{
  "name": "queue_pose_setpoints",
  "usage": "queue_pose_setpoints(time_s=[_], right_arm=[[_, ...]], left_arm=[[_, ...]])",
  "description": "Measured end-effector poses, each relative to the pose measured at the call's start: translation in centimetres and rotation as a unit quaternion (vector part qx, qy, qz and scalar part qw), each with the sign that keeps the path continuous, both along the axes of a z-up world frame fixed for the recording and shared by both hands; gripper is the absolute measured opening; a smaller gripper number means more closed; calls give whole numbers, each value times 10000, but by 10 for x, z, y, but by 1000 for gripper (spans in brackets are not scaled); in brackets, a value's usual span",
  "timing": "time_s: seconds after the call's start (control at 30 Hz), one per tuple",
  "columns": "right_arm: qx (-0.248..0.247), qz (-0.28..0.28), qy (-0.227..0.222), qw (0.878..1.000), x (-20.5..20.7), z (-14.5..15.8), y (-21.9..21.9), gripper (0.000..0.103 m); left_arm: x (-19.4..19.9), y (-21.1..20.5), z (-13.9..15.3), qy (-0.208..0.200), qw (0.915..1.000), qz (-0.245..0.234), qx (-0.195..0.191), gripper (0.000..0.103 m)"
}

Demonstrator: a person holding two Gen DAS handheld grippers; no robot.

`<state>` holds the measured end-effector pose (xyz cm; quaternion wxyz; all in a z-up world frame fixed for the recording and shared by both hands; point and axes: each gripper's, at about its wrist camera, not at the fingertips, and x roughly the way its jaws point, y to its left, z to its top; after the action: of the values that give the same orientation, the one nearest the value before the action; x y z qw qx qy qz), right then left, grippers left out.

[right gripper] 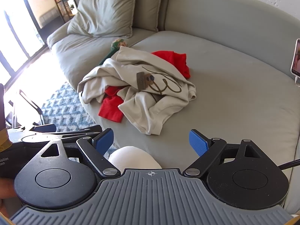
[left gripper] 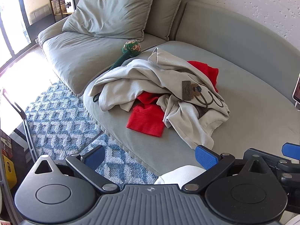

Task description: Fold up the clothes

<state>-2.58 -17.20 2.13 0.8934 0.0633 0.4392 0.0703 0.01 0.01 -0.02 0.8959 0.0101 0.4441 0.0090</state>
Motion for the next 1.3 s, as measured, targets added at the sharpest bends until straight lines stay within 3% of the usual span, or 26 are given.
queue_pose_setpoints(time_s=[1.3], right_arm=[[21, -5, 96, 10000, -1, -2, -1, 89]], left_arm=[[2, 0, -9, 88, 10000, 3, -36, 102]])
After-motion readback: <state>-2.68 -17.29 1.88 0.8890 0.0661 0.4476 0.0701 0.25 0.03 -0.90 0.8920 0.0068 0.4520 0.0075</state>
